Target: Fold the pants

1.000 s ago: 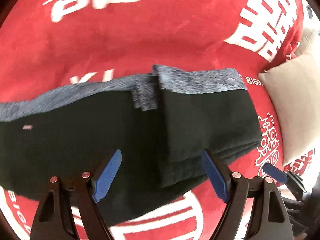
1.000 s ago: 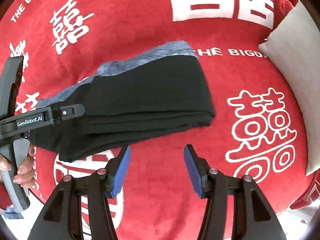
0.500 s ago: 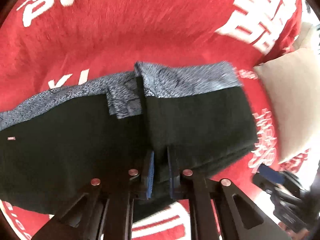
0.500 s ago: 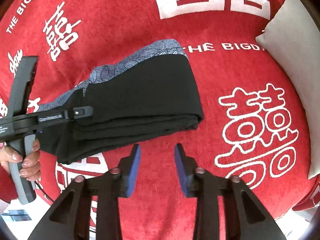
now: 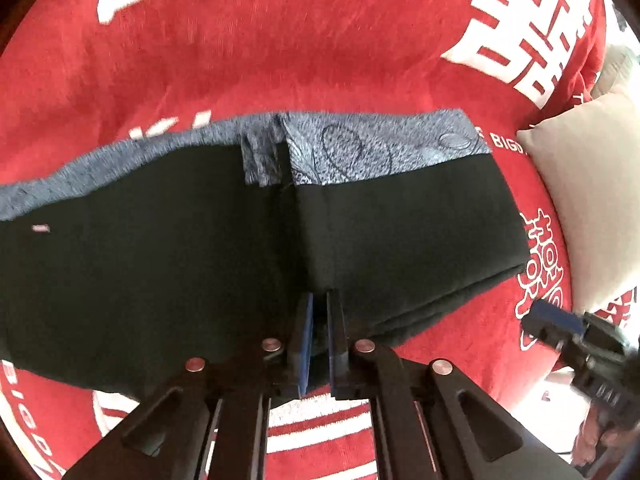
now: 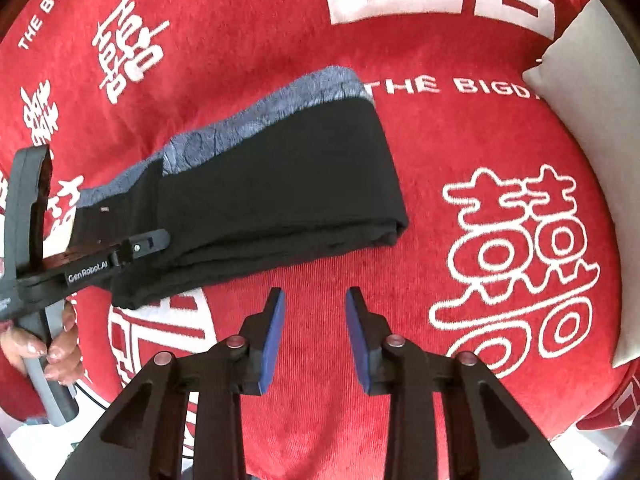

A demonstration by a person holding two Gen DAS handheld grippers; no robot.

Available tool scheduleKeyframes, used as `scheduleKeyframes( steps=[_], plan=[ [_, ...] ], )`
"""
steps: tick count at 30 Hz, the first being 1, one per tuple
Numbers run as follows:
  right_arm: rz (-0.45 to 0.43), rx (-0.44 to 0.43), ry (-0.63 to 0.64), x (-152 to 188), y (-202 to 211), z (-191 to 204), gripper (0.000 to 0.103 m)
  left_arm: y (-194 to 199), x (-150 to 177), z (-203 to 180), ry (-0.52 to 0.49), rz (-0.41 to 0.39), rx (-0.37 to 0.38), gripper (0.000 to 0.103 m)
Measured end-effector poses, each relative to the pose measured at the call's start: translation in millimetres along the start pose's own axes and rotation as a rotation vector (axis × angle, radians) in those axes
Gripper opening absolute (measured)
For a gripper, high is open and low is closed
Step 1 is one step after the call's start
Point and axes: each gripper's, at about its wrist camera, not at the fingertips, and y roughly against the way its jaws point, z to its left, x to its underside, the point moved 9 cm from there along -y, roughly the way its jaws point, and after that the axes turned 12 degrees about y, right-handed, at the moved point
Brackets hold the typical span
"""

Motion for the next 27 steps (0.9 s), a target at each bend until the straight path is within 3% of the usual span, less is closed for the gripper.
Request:
scheduleKeyframes(
  steps=[8, 14, 18, 21, 23, 25, 26, 27],
  plan=[
    [-0.069, 0.006, -0.025, -68, 2, -41, 0.035, 25, -29, -10, -0.03, -0.069, -0.068, 0.006],
    [-0.063, -0.033, 0.002, -113, -30, -45, 0.034, -3, -63, -28, 0.002, -0.1, -0.12, 0.006],
    [-0.027, -0.054, 0.067, -116, -56, -27, 0.034, -28, -63, -18, 0.027, -0.085, -0.173, 0.006],
    [0.04, 0.024, 0.169, -104, -83, -13, 0.034, -33, -59, -17, 0.01, -0.099, -0.197, 0.006],
    [0.024, 0.073, 0.222, -103, -82, -7, 0.035, -32, -57, -18, 0.007, -0.105, -0.204, 0.006],
    [0.024, 0.064, 0.231, -100, -78, -4, 0.035, -28, -57, -18, 0.014, -0.107, -0.202, 0.006],
    [0.027, 0.043, 0.216, -98, -75, -3, 0.035, -27, -57, -18, 0.018, -0.106, -0.2, 0.011],
    [0.029, 0.031, 0.208, -98, -73, -3, 0.035, -25, -57, -19, 0.022, -0.106, -0.196, 0.04]
  ],
)
